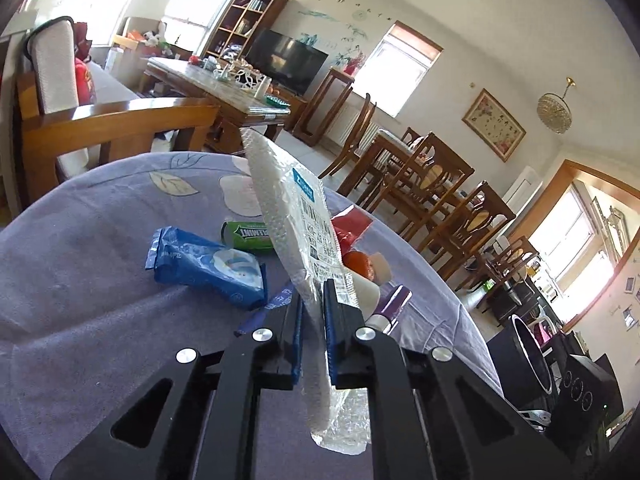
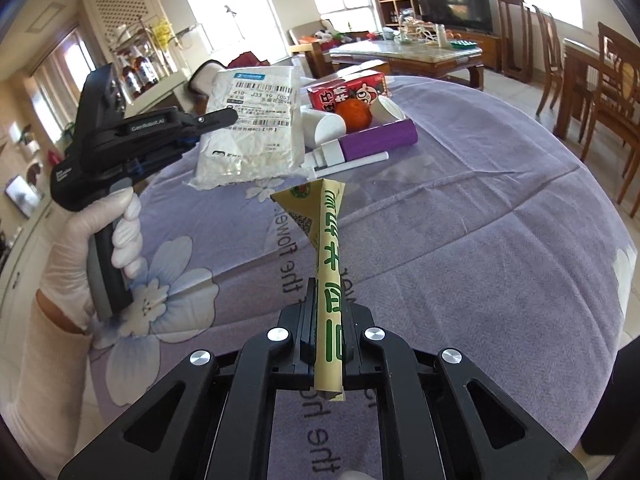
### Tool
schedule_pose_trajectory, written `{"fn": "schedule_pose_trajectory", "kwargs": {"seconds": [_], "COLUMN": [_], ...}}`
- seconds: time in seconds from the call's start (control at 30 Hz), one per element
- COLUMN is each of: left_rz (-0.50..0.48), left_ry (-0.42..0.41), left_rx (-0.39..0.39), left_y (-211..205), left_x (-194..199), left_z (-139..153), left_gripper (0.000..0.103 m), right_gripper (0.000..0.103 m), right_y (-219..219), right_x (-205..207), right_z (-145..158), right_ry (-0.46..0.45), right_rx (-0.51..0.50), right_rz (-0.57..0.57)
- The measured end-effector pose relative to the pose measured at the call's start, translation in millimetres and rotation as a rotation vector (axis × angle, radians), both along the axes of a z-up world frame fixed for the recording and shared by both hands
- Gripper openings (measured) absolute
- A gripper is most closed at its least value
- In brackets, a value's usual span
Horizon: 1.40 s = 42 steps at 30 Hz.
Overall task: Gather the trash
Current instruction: 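Grasp the white barcode bag with the left tool while the right tool grasps the cream pouch, then carry the bag and pouch to the black bin and release both inside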
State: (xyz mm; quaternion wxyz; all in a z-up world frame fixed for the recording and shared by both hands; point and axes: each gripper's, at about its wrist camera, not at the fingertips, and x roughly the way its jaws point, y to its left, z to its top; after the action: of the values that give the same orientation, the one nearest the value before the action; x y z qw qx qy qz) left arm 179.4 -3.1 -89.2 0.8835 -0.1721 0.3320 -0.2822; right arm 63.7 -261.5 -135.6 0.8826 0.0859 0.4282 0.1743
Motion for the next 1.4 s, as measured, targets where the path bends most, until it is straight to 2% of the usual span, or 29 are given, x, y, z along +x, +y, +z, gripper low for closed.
{"fn": "schedule_pose_trajectory", "kwargs": {"seconds": [0.37, 0.63, 1.03, 1.27, 1.4], "left_rz": [-0.017, -0.089, -0.282, -0.394, -0.465], "left_ry": [-0.085, -0.154, -0.234, -0.253, -0.238], "left_rx": [-0.005, -0.014, -0.031, -0.047, -0.085], "left_y": [-3, -23, -119, -185, -226], "left_x": [-23, -38, -72, -87, -94], "left_z": [28, 52, 71, 74, 69], "left_gripper": [0.009, 0.009, 0.010, 0.010, 0.010], "right_gripper": [0.007, 0.007, 0.007, 0.007, 0.007], "right_y": [-8, -29, -105, -172, -218], "right_x": [-8, -19, -61, -94, -117], "right_z": [7, 28, 57, 71, 73], "right_ry": [-0.025, -0.058, -0.142, -0.210, -0.231], "right_rx": [0.044, 0.037, 0.106, 0.124, 0.119], "right_rz": [-0.010, -0.012, -0.141, -0.285, -0.387]}}
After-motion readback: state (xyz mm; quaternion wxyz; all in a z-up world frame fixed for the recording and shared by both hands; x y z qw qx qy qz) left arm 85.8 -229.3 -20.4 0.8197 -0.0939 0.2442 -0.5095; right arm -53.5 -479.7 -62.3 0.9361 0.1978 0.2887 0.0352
